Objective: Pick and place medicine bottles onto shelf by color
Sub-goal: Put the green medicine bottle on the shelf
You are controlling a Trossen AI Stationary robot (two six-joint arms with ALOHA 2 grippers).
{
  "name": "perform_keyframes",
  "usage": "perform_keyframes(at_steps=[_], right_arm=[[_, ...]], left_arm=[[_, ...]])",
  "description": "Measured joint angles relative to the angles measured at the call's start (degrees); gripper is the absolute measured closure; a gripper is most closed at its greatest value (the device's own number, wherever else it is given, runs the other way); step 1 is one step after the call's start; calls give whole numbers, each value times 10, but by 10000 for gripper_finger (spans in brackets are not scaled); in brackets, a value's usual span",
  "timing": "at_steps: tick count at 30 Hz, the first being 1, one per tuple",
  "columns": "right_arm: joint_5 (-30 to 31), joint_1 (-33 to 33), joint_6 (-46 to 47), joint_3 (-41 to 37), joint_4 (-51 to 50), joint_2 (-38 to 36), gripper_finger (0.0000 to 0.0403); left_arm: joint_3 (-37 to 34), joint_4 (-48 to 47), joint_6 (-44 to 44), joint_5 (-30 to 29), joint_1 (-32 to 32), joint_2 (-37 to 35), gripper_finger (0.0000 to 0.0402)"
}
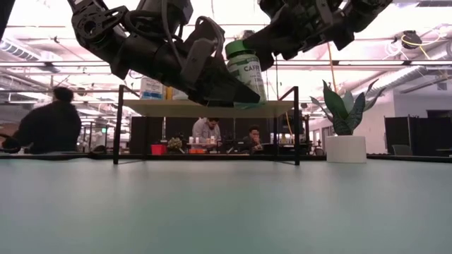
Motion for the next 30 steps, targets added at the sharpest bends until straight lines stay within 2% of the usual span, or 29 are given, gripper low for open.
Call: perform_keyframes(at_steps=[6,10,12,16,19,23,27,30], right_arm=[[16,5,-38,0,-1,-22,214],[63,5,-44,0,-16,-62,207],[120,4,-56,0,-24,-85,205],[282,-4,-108,0,-8,-123,206],[352,-34,-157,0,38,-133,206],[336,-115,-159,0,61,-127,206],[245,-207,-90,0,63,-97,206],[176,-245,-40,0,80,-68,205]], left_arm=[[0,-3,12,-15,0,0,107],[0,-79,34,-50,-1,-4,79],[0,-100,34,-56,-1,-5,72],[0,-102,34,-59,0,-5,72],[0,-95,34,-59,3,-5,79],[0,-94,26,-60,8,-5,89],[0,-94,26,-60,8,-5,96],[0,-92,26,-60,8,-5,99]])
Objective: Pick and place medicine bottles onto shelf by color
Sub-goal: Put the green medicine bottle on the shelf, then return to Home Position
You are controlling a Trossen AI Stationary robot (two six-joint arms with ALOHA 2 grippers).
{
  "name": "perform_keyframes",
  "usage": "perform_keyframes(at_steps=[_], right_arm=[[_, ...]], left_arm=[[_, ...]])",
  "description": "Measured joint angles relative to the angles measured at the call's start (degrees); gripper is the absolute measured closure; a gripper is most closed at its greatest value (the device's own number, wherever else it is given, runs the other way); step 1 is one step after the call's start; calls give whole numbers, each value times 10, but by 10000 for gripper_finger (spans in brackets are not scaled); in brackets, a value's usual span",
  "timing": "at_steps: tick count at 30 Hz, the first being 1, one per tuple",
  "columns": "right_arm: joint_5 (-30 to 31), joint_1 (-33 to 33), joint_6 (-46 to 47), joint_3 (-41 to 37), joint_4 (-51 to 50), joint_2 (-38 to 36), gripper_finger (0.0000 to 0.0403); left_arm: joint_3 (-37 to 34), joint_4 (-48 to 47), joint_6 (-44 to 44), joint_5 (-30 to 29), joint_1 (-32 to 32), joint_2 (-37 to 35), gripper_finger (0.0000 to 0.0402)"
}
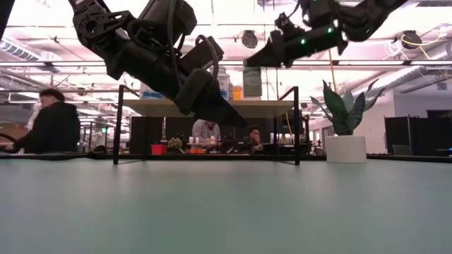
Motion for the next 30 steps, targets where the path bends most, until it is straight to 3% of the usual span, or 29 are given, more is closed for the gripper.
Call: perform_keyframes(at_steps=[3,13,24,30], right_arm=[[-32,-10,25,0,12,29,205],[-29,-19,58,1,40,60,199],[-29,-29,64,-1,31,54,97],[-29,-18,56,-1,-34,-11,77]], left_arm=[[0,1,0,0,0,0,98],[0,5,0,-4,0,0,99],[0,-2,-8,-5,2,-6,102],[0,-60,-34,-5,10,-57,123]])
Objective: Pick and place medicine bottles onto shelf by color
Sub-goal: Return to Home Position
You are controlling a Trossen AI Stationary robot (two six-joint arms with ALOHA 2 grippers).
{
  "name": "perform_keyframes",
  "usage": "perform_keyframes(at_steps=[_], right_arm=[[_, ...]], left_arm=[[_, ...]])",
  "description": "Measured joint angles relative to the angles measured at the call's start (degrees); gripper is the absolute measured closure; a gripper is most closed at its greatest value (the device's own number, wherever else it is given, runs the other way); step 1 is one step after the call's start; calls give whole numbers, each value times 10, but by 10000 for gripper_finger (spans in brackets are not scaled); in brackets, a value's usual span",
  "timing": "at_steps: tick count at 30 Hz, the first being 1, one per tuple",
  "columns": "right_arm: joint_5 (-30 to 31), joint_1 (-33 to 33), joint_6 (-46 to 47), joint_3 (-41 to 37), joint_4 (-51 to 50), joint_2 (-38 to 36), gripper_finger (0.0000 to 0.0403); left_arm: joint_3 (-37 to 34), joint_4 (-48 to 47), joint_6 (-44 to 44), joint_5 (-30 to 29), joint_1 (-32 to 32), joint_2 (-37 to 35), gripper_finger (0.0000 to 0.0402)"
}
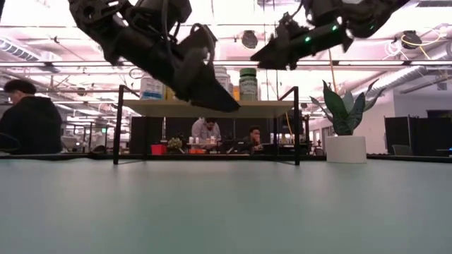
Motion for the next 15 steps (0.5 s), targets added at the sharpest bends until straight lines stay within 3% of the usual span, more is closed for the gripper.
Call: perform_keyframes(at_steps=[4,9,15], right_arm=[[-1,29,-12,-10,-73,-58,78],[-1,89,-28,-72,-93,-138,81],[1,157,-30,-139,-91,-238,130]], left_arm=[[0,-54,-19,0,-3,-45,157],[-3,-92,-20,2,-28,-86,230],[-4,-135,16,1,-45,-147,325]])
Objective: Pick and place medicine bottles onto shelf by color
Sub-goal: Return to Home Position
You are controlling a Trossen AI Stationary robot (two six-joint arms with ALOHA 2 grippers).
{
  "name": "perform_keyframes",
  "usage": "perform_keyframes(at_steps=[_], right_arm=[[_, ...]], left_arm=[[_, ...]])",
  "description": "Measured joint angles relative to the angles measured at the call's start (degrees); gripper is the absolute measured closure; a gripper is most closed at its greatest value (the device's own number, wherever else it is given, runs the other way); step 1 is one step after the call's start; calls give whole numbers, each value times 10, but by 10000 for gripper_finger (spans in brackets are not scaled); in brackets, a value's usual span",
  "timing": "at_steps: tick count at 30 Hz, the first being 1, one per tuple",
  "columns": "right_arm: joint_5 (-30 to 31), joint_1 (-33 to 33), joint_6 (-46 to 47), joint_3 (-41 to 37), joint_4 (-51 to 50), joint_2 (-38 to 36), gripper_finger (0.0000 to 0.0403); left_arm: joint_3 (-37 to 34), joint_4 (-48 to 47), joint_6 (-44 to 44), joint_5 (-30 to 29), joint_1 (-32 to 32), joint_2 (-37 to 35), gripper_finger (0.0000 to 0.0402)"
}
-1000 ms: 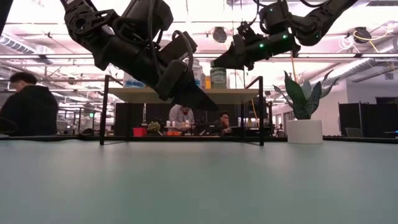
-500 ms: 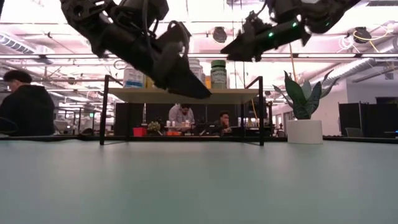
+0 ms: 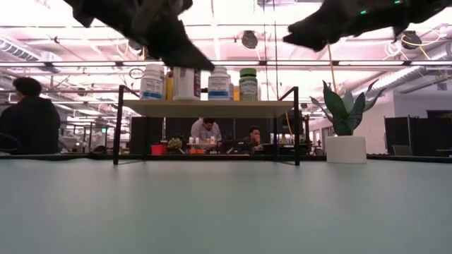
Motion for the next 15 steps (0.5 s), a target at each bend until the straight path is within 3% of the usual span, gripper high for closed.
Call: perform_keyframes(at_steps=[5,15], right_arm=[[0,41,-18,-37,-6,-71,211],[0,64,-31,-41,-138,-164,384]], left_arm=[[-3,-50,2,0,-2,-49,391],[-107,-43,-30,-98,-57,-219,398]])
